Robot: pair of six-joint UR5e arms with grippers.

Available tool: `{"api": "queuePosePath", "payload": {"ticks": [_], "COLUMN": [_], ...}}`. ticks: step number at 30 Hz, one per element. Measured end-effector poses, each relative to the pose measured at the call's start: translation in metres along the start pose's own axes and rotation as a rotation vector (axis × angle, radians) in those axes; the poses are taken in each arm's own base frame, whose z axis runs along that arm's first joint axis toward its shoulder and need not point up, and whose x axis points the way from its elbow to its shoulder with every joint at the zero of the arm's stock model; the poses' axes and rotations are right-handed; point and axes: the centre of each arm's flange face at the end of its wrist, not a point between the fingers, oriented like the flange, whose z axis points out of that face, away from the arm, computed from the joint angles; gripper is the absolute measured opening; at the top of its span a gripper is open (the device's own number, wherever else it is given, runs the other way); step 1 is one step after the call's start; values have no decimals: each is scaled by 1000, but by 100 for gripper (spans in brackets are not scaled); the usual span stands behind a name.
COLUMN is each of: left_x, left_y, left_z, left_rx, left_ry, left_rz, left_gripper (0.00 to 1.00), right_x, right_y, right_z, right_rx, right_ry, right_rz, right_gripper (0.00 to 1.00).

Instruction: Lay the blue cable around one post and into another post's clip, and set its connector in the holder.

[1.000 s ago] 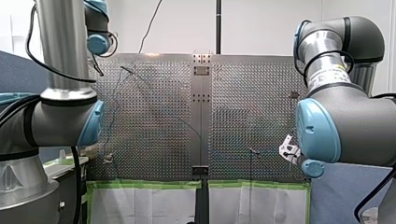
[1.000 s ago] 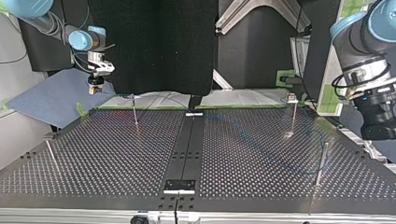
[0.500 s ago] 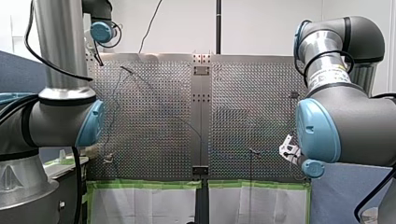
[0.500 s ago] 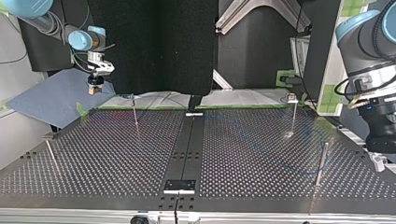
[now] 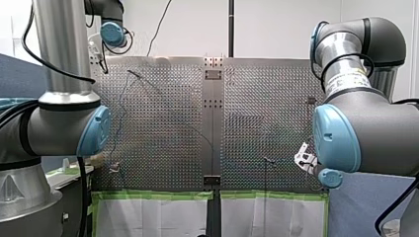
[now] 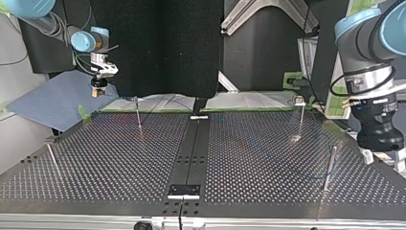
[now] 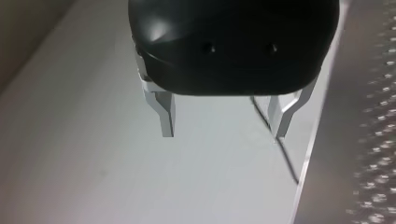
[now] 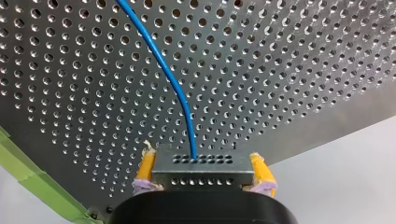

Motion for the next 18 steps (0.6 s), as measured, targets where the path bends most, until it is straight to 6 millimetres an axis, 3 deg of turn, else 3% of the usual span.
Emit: {"api": "queuePosePath", "payload": {"ticks": [18], "left_x": [23], "left_y": [-1], "left_z": [-14], "left_rx": [-31], "left_ry": [176], "left_rz": [142], "left_gripper": [98], "right_x": [0], "right_y": [0], "right_z": [0], "right_rx": [-3], "right_ry": [-1], "right_rz": [1], "right_gripper": [0]}}
